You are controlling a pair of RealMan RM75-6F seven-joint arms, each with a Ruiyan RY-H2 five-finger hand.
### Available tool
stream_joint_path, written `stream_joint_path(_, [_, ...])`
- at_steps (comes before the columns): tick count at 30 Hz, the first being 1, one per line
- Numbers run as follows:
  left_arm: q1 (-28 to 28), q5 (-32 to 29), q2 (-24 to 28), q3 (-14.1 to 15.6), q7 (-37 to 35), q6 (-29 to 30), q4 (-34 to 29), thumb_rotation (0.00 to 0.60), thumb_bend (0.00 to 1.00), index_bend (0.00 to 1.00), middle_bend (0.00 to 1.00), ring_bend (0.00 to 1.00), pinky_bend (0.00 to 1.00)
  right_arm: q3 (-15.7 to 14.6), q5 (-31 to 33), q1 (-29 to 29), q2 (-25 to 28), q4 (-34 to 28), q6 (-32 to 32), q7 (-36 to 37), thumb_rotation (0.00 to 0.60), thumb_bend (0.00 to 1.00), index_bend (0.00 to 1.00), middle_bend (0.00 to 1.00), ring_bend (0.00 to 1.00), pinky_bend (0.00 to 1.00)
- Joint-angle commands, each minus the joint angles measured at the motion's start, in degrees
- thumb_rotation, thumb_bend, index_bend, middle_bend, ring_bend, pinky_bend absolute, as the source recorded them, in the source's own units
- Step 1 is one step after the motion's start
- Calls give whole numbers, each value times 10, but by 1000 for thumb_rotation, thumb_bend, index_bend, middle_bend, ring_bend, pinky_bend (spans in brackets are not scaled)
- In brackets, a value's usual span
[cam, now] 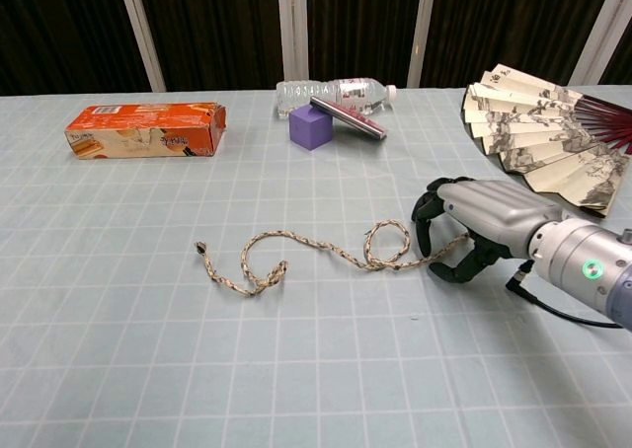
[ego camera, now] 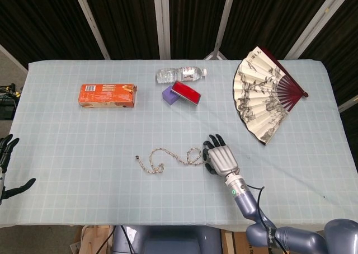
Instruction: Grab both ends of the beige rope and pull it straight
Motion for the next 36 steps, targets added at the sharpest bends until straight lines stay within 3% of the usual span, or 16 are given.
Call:
stream_joint_path(1, [0,1,0,0,0,0,0,600,157,69,0,0,0,0,-1,1,-1,2,1,-1,600,392,550,239,52,36])
stream_joint_path(23, [0,0,0,-2,0,-3,0,600,157,69,0,0,0,-1,12,2,-16,8,0,-9,600,392,550,239,52,36])
stream_joint_path(36, [0,2,0,-2,0,-4,-1,600,157,69,0,0,0,-2,11,0,-15,-2,5,-12,600,440,570,239,52,36])
